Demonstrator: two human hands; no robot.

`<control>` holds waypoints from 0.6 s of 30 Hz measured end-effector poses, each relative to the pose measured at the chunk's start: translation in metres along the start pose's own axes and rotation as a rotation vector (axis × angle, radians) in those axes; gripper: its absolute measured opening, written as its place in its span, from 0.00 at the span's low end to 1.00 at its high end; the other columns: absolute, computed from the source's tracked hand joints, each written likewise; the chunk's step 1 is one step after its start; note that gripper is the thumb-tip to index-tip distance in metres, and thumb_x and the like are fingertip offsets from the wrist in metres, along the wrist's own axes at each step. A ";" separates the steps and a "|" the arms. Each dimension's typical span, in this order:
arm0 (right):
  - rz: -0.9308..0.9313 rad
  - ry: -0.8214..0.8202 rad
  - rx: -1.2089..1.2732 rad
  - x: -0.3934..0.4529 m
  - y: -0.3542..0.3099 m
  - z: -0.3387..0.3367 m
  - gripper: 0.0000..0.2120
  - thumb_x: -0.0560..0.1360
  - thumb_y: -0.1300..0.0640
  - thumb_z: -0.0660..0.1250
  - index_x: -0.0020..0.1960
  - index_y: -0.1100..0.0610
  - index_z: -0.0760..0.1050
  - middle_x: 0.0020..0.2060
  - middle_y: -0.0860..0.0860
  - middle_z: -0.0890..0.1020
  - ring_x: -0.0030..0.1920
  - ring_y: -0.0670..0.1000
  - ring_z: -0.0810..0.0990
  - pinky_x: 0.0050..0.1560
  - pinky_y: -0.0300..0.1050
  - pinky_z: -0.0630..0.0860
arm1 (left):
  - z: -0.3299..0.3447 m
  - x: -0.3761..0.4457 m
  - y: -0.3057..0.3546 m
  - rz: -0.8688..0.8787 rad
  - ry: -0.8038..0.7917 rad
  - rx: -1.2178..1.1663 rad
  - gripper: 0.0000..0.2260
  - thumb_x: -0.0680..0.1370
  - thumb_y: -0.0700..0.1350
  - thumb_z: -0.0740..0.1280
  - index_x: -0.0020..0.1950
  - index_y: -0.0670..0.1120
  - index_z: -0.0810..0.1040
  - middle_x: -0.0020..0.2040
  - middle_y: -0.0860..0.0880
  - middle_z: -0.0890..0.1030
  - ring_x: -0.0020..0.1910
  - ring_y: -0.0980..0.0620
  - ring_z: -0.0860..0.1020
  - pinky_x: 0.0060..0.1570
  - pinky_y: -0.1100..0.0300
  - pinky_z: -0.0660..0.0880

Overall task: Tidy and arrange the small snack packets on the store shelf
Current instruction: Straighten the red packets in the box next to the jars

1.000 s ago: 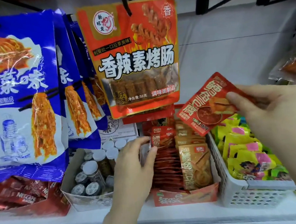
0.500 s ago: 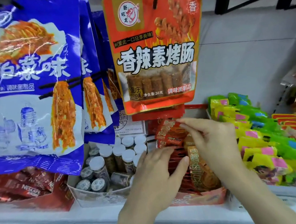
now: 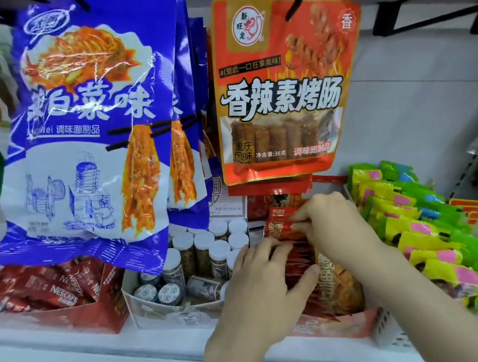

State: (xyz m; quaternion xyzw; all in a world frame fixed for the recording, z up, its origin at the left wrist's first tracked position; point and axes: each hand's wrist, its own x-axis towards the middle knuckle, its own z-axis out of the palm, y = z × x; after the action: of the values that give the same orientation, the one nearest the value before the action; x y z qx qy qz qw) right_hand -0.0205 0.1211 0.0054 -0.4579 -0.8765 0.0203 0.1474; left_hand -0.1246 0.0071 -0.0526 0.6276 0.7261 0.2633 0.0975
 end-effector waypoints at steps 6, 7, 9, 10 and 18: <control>-0.051 -0.269 -0.066 0.015 0.000 0.018 0.15 0.77 0.63 0.62 0.59 0.53 0.81 0.52 0.55 0.82 0.52 0.55 0.81 0.49 0.45 0.79 | 0.000 0.001 0.000 -0.007 -0.022 -0.018 0.28 0.77 0.70 0.52 0.72 0.57 0.66 0.80 0.59 0.39 0.78 0.56 0.44 0.76 0.49 0.51; -0.070 -0.330 -0.060 0.017 0.000 0.013 0.15 0.78 0.63 0.61 0.60 0.53 0.81 0.53 0.54 0.83 0.52 0.53 0.80 0.45 0.41 0.77 | -0.001 0.002 -0.001 -0.001 -0.032 -0.010 0.29 0.77 0.70 0.51 0.72 0.57 0.66 0.80 0.59 0.40 0.78 0.58 0.41 0.77 0.50 0.45; -0.081 -0.377 -0.046 0.019 0.001 0.000 0.14 0.78 0.60 0.62 0.59 0.51 0.82 0.53 0.51 0.84 0.53 0.50 0.79 0.43 0.37 0.75 | -0.001 0.002 -0.001 0.001 -0.047 -0.015 0.29 0.78 0.70 0.50 0.73 0.57 0.65 0.80 0.59 0.51 0.78 0.59 0.44 0.77 0.52 0.38; -0.065 -0.323 -0.039 0.021 0.002 -0.005 0.13 0.77 0.59 0.64 0.57 0.50 0.82 0.53 0.51 0.84 0.54 0.50 0.79 0.47 0.39 0.77 | -0.001 0.002 -0.001 0.001 -0.043 -0.016 0.29 0.78 0.70 0.50 0.73 0.57 0.64 0.79 0.59 0.57 0.78 0.59 0.47 0.77 0.52 0.38; 0.058 -0.030 -0.216 0.022 0.003 0.007 0.15 0.73 0.50 0.73 0.59 0.48 0.81 0.59 0.54 0.74 0.63 0.57 0.72 0.59 0.51 0.75 | -0.005 0.001 0.001 0.017 -0.003 -0.030 0.25 0.78 0.68 0.52 0.70 0.57 0.66 0.71 0.62 0.68 0.73 0.62 0.58 0.77 0.53 0.42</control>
State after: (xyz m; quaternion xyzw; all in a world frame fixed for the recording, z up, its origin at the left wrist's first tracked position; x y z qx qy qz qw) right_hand -0.0320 0.1417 0.0031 -0.4959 -0.8620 -0.0631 0.0836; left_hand -0.1268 0.0072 -0.0477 0.6327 0.7166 0.2739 0.1058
